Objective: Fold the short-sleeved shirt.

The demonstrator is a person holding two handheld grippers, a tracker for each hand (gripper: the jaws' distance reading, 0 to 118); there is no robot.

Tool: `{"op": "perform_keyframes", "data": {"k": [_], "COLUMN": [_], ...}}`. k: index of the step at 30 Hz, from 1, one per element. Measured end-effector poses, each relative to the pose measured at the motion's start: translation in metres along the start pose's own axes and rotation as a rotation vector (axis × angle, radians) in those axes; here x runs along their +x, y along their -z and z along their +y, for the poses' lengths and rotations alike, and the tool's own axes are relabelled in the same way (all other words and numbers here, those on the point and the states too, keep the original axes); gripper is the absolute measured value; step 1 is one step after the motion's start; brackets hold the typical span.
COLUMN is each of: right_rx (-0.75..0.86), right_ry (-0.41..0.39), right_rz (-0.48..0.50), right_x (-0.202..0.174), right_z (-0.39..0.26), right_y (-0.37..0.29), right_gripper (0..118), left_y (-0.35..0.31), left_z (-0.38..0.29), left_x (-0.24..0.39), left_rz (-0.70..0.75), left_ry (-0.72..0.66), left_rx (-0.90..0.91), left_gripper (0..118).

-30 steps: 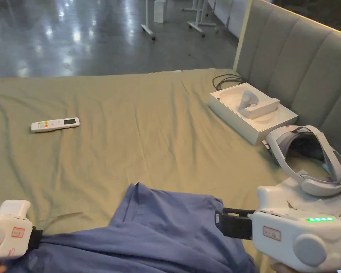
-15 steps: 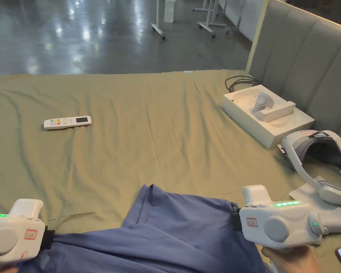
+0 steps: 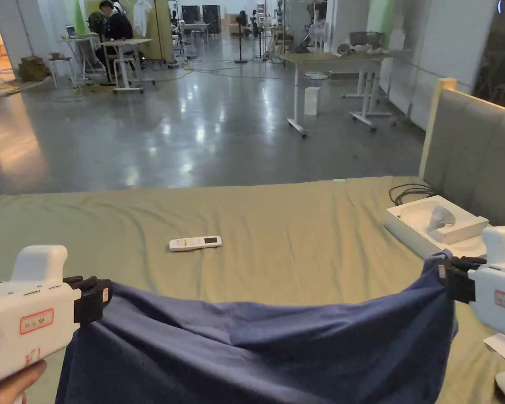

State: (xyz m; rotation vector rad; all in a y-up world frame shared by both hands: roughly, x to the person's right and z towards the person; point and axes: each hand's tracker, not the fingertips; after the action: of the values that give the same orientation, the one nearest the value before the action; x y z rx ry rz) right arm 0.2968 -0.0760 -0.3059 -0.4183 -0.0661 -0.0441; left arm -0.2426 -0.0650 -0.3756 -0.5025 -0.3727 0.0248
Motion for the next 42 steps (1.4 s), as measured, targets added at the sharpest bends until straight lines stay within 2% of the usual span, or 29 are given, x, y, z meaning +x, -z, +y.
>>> {"op": "perform_keyframes", "data": {"k": [5,9,17,24,30,42], "right_rx": [0.171,0.284,0.449,0.5,0.474,0.426], "right_ry": [-0.022,-0.003,-0.087,-0.158,-0.126,-0.149], "right_rz": [-0.035,-0.014,-0.061,-0.122,-0.114,-0.115], "right_x": [0.003,0.001,-0.033,-0.05,-0.051,-0.055], "right_z": [0.075,0.133,0.244,0.269,0.262,0.262], "right_y": [-0.06,-0.093,-0.141,-0.155,-0.151,-0.122], "right_gripper": [1,1,1,1,1,1], "left_y": [-0.094,-0.145,-0.191,-0.191,-0.18,-0.107], "left_z": [0.056,0.098,0.167,0.175,0.171,0.169], "left_x": [-0.003,0.001,0.005,0.003,0.003,-0.015], "left_rz": [0.065,0.1,0.142,0.144,0.143,0.184], "left_ry": [0.01,0.017,0.036,0.021,0.03,-0.002], "left_rx": [0.215,0.34,0.451,0.472,0.461,0.421], "left_gripper": [11,11,11,11,11,11]}}
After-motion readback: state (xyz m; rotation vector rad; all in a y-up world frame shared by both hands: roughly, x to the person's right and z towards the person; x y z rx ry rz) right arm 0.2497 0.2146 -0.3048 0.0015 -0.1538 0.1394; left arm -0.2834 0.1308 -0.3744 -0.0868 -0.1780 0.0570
